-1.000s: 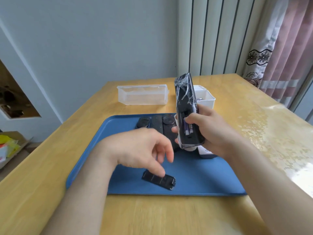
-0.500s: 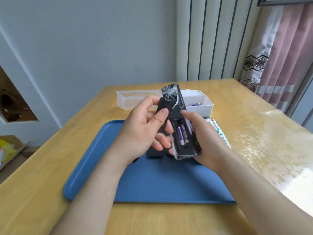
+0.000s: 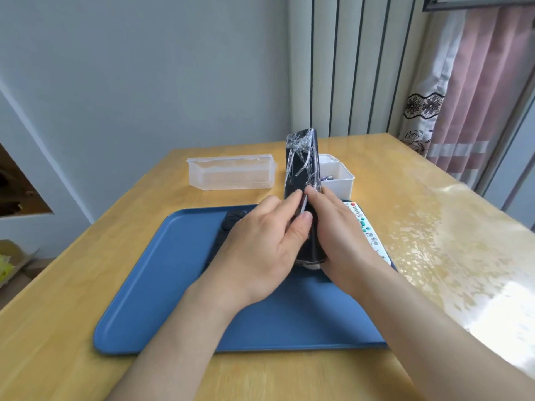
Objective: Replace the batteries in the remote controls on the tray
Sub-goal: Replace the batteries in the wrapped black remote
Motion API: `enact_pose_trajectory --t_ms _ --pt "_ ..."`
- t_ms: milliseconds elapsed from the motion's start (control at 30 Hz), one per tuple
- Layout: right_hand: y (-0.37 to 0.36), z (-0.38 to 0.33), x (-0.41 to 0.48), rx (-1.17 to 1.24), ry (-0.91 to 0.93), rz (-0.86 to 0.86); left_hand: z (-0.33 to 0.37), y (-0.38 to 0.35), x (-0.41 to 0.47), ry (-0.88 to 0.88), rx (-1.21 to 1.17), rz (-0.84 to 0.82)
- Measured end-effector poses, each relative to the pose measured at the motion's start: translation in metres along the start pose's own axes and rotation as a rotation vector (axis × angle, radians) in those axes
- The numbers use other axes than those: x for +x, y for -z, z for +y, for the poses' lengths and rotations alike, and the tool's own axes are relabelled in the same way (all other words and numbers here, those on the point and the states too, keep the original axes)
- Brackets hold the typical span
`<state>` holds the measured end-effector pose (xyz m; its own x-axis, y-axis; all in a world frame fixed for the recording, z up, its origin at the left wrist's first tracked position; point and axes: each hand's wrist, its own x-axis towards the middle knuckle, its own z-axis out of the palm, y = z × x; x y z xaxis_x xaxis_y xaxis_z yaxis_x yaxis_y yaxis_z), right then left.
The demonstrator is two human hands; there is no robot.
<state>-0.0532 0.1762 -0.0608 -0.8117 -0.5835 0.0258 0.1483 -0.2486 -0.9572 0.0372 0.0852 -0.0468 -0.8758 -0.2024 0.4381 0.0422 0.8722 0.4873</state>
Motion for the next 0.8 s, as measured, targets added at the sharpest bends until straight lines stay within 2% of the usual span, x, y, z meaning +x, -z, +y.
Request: enact_pose_trajectory --t_ms 100,200,300,367,500,800 --pt "-0.003 0.003 0.001 -0.038 0.013 0.001 0.000 -0.003 0.003 0.118 -0.170 0.044" --pt "-0.005 0.004 -0.001 -0.062 0.037 -0.007 -0.001 0.004 0.006 0.284 -0.582 -0.014" --pt "-0.007 0.003 -0.003 -0.033 0.043 -0.019 -0.006 0.009 0.007 0.349 -0.795 0.057" --pt "-0.008 0.001 -0.004 -0.020 0.035 -0.005 -0.010 0.009 0.009 0.324 -0.806 0.160" --pt "-0.006 -0.003 -0.005 0.061 -0.058 -0.029 -0.013 0.011 0.009 0.253 -0.768 0.248" --pt "-0.010 -0.006 -0.010 0.109 -0.086 -0.066 -0.012 0.011 0.009 0.126 -0.811 0.228"
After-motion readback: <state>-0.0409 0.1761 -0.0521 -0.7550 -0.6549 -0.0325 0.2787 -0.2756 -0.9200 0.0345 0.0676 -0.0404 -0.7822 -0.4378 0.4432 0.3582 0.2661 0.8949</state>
